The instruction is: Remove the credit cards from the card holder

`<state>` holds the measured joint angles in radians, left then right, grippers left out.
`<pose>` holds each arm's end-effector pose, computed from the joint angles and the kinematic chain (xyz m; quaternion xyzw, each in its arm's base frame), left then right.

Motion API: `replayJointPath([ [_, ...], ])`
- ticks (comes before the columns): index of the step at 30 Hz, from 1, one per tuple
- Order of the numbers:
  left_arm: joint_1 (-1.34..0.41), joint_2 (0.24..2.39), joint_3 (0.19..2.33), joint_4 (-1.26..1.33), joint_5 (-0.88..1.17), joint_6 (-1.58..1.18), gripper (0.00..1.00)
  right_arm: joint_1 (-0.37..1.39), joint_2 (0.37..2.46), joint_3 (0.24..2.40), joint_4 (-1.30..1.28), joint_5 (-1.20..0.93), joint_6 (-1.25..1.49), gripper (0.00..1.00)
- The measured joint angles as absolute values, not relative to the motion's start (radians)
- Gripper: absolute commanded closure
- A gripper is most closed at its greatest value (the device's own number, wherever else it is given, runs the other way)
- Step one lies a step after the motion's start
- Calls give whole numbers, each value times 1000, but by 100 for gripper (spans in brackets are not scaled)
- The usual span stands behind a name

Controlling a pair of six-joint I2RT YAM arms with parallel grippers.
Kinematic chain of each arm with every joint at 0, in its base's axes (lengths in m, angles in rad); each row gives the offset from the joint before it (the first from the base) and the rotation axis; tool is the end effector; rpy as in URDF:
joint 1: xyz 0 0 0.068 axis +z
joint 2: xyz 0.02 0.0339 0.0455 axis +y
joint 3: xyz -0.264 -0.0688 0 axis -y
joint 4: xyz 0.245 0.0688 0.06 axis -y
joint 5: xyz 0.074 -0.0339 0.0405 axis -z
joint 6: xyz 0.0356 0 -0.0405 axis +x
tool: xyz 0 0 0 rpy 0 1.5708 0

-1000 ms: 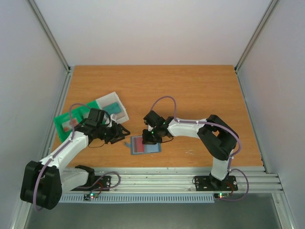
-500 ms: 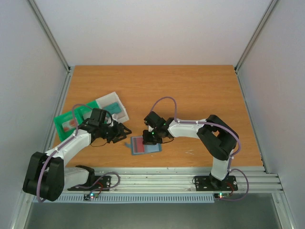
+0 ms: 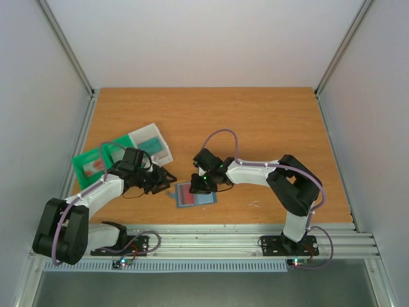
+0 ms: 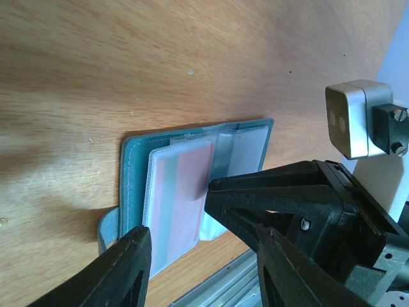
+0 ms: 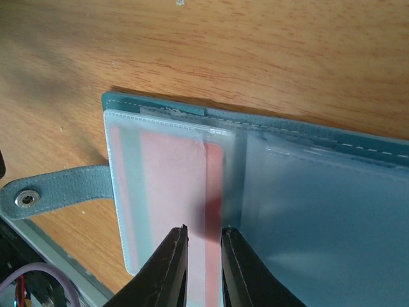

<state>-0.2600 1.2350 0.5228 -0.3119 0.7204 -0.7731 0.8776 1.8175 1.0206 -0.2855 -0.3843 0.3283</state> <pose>0.1969 -0.0767 0.1620 -0.1366 0.8957 -0.4199 0.0521 0.2126 0.2768 0.1417 -0.3028 0.9043 0.2872 0.0904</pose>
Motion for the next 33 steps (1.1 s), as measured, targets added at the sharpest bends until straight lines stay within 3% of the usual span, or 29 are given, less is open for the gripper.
replayJointPath([
  [9, -282, 1273, 500, -256, 738, -789, 53, 878, 1842, 1021, -282, -385, 336, 99],
  [33, -322, 1406, 505, -162, 716, -815, 62, 881, 1819, 960, -205, -355, 336, 99],
])
